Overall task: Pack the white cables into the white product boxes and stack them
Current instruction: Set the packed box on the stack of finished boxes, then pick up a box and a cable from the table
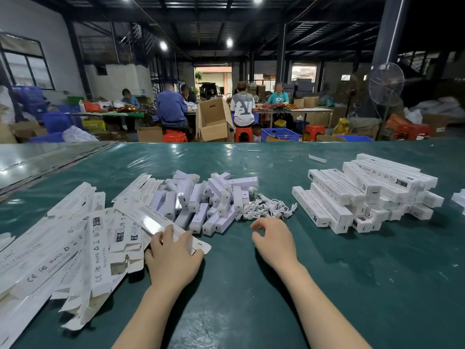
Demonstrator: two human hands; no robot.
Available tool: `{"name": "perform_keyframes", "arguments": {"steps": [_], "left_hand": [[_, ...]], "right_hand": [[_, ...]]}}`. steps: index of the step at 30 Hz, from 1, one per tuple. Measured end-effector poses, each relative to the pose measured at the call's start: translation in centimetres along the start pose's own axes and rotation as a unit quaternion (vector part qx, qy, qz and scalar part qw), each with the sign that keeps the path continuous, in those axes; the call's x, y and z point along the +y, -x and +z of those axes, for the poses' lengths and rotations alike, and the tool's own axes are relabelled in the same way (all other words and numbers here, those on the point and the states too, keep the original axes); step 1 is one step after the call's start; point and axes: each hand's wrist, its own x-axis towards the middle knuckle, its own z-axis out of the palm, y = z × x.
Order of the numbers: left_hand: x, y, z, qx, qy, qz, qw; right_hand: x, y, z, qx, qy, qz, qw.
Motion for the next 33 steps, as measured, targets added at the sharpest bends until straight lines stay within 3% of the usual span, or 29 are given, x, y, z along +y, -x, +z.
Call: {"name": "perform_keyframes", "arguments": {"steps": [3, 8, 10, 12, 14, 16, 18, 21, 25, 29, 31, 33], "left_hand": [[0.1, -0.1, 0.0, 0.023, 0.078, 0.019, 0.997], [0.6, -0.1, -0.9, 0.160, 0.239, 0.066, 0.955], [0.9, 0.0, -1.6, 0.205, 0.256, 0.092, 0.940], [1.5, 0.4, -2.1, 0.213, 0.252, 0.148, 0.932], [2.5, 1.3, -2.4, 0.204, 0.234, 0.220, 0.925], [3.5, 2.3, -2.6, 0.199, 0.229, 0.295, 0.906], [4.4, 3.1, -2.4, 0.156, 0.266, 0.339, 0.889], [4.9, 3.7, -1.7, 0.067, 0.340, 0.303, 0.888], [4.7, 3.2, -0.3, 0.032, 0.309, 0.277, 0.909], [4.3, 2.7, 0.1, 0.001, 0.283, 0.219, 0.934], [4.2, 2.7, 0.0, -0.017, 0.325, 0.194, 0.925], [4.2, 2.7, -0.3, -0.052, 0.400, 0.150, 0.903]], "right_hand": [[-0.3, 0.1, -0.2, 0.017, -0.006, -0.008, 1.000], [-0.4, 0.5, 0.3, -0.006, -0.021, -0.046, 0.999], [-1.0, 0.6, 0.5, 0.005, -0.083, -0.059, 0.995], [-1.7, 0.6, 0.7, -0.020, -0.213, -0.026, 0.977], [-2.5, 0.9, 0.8, -0.107, -0.387, 0.036, 0.915], [-2.9, 1.1, 1.0, -0.199, -0.535, 0.072, 0.818], [-3.0, 1.4, 0.8, -0.240, -0.624, 0.082, 0.739], [-2.3, 1.5, 0.1, -0.250, -0.684, 0.085, 0.680], [-1.9, 1.5, -0.4, -0.252, -0.698, 0.099, 0.663], [-2.7, 1.8, 0.0, -0.253, -0.665, 0.087, 0.697], [-2.9, 1.7, 0.1, -0.242, -0.636, 0.076, 0.729], [-2.8, 1.7, 0.2, -0.233, -0.629, 0.078, 0.738]]}}
